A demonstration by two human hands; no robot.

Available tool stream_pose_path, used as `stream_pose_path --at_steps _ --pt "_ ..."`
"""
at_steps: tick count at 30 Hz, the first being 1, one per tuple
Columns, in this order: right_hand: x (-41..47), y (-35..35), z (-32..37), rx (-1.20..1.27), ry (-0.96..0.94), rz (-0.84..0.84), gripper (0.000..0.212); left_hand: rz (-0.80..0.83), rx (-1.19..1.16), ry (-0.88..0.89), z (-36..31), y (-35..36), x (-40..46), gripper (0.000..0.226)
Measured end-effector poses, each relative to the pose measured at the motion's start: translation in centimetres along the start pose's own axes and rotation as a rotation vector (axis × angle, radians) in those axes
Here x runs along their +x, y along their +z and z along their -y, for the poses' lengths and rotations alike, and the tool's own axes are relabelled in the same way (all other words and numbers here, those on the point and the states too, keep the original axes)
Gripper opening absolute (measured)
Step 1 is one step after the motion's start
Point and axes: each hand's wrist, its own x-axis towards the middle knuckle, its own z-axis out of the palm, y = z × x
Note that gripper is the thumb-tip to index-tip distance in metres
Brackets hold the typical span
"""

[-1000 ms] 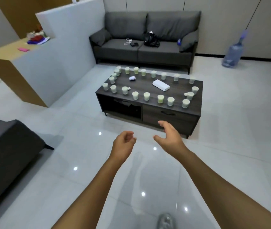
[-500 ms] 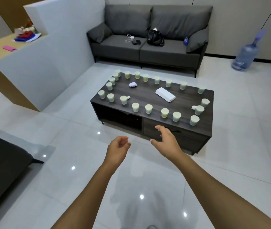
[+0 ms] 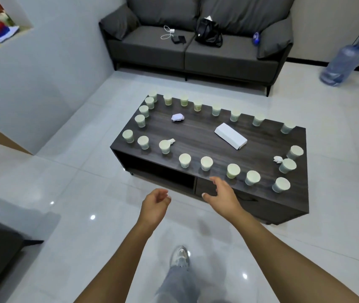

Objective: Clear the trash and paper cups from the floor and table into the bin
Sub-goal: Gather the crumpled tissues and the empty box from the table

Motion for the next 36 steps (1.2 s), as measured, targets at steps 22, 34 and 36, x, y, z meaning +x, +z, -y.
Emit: stream_pose_path --at_steps 22,34,36 --pt "35.7 0.6 11.1 -0.022 0.105 0.119 0.062 -0.001 0.06 -0.139 -13.3 -3.7 34.9 0.016" --pt "48.4 5.3 14.5 -0.048 0.256 0.162 0.059 0.095 0.14 -0.231 -15.0 -7.6 49.2 0.02" --pt "49.5 6.4 14.6 -0.025 0.3 0.131 0.058 0.119 0.182 -0.243 -15.0 -8.0 51.4 0.02"
